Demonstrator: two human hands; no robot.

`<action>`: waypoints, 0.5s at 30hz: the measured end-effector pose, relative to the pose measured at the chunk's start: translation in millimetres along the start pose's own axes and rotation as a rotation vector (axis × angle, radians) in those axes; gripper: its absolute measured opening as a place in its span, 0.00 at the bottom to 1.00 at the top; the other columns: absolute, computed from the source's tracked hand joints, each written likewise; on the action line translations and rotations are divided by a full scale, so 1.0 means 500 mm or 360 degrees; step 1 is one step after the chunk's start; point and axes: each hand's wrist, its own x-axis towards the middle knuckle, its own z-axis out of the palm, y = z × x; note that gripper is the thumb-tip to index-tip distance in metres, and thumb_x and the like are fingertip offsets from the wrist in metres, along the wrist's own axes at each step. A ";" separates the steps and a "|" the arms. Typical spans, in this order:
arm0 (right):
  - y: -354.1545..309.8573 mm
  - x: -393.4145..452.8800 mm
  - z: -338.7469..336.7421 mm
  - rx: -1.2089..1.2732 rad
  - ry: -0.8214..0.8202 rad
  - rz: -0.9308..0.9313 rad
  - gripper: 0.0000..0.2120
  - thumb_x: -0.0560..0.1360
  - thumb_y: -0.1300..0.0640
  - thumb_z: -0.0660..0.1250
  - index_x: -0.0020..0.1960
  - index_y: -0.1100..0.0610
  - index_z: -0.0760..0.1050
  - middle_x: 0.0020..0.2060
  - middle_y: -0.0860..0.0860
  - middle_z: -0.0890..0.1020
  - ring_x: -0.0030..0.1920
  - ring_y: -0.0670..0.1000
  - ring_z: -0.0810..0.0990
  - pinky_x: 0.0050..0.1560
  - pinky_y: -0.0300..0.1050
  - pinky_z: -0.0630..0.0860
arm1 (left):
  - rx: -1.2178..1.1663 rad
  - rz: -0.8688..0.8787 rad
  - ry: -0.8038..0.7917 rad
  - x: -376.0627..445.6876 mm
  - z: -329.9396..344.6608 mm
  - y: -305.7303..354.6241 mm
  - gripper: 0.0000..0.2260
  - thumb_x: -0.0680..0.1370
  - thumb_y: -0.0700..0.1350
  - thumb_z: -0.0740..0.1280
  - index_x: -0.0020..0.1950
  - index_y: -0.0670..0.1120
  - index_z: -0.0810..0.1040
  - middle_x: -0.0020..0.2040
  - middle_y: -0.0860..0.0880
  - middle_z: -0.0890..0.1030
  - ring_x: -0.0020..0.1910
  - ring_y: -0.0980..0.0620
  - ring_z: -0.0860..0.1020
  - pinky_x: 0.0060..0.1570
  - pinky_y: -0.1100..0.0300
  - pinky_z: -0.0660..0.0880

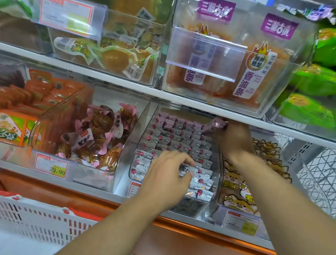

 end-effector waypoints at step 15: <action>-0.037 0.044 -0.002 -0.0379 -0.0407 -0.0237 0.16 0.82 0.59 0.62 0.69 0.54 0.68 0.51 0.50 0.70 0.43 0.50 0.70 0.40 0.40 0.67 | 0.0240 -0.0008 0.0010 0.007 0.003 -0.005 0.10 0.78 0.51 0.70 0.59 0.56 0.78 0.58 0.55 0.79 0.62 0.52 0.72 0.69 0.49 0.67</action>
